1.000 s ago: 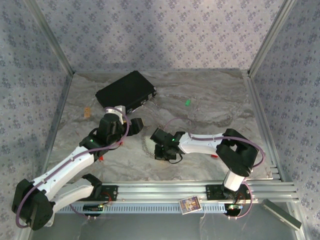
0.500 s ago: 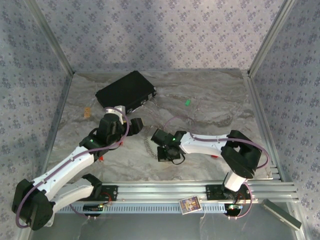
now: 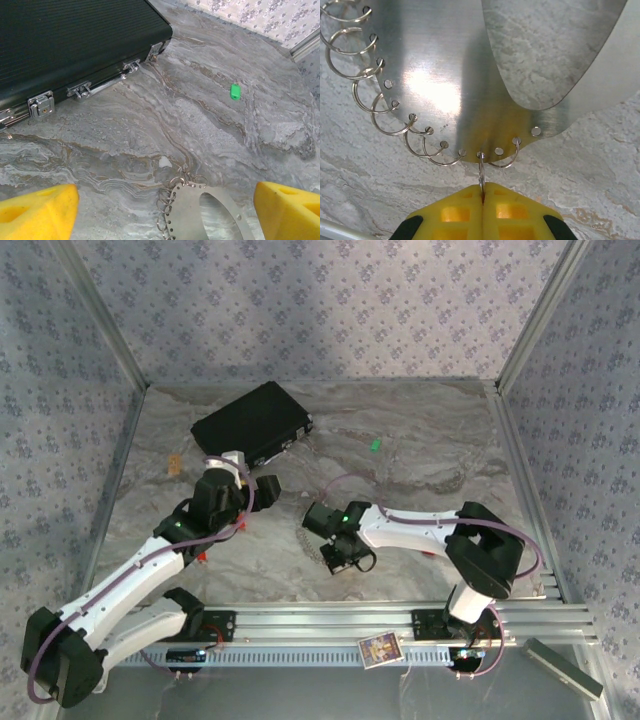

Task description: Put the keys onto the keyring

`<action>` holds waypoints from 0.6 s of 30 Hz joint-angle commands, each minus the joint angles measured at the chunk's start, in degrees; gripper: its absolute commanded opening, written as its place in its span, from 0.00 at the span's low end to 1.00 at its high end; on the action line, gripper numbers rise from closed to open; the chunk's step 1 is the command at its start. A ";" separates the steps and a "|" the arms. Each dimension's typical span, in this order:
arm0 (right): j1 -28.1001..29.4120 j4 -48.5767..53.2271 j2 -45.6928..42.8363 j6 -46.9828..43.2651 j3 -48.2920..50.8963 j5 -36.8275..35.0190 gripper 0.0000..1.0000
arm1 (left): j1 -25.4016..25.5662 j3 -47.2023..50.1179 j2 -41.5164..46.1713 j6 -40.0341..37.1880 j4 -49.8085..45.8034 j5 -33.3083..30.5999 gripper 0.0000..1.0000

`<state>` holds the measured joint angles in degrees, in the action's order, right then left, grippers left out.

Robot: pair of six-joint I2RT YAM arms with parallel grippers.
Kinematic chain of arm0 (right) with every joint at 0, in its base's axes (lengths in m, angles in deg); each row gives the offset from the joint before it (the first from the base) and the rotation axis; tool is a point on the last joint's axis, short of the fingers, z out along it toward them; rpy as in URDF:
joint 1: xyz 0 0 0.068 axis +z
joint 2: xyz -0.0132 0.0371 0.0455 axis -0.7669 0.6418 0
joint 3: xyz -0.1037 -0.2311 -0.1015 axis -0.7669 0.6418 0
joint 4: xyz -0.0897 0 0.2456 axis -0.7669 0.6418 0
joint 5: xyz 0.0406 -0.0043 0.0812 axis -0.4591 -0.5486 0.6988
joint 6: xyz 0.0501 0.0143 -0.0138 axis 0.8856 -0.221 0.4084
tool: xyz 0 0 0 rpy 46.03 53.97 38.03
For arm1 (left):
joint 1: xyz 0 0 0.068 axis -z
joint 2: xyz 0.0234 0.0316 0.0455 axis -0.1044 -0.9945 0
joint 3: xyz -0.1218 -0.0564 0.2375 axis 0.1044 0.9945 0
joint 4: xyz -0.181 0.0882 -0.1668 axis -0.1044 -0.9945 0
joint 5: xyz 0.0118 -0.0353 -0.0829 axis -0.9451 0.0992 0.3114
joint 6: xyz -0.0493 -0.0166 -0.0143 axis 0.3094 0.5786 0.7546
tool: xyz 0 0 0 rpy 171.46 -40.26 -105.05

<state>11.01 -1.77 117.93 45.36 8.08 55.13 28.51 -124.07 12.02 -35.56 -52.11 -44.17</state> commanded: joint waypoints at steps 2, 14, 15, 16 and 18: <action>0.27 0.56 2.02 -2.36 -1.27 0.54 0.00 | -0.28 -0.94 0.76 0.43 0.28 -0.61 0.89; -0.15 -1.76 3.16 -1.40 -1.61 1.46 0.14 | -0.27 -1.01 0.91 0.85 0.06 -0.13 0.89; -0.26 -1.95 2.87 -1.27 -1.62 1.46 0.18 | -0.27 -1.01 0.94 0.88 0.06 -0.11 0.89; -0.43 -2.22 2.65 -1.20 -1.62 1.54 0.20 | -0.23 -1.01 0.94 0.90 0.06 -0.05 0.89; -0.69 -2.75 2.34 -0.96 -1.62 1.46 0.22 | -0.23 -0.93 0.94 0.95 0.19 0.06 0.89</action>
<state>10.77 -4.29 120.38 44.07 7.38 56.27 28.51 -124.07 12.02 -34.95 -52.13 -44.32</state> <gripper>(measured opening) 0.215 0.894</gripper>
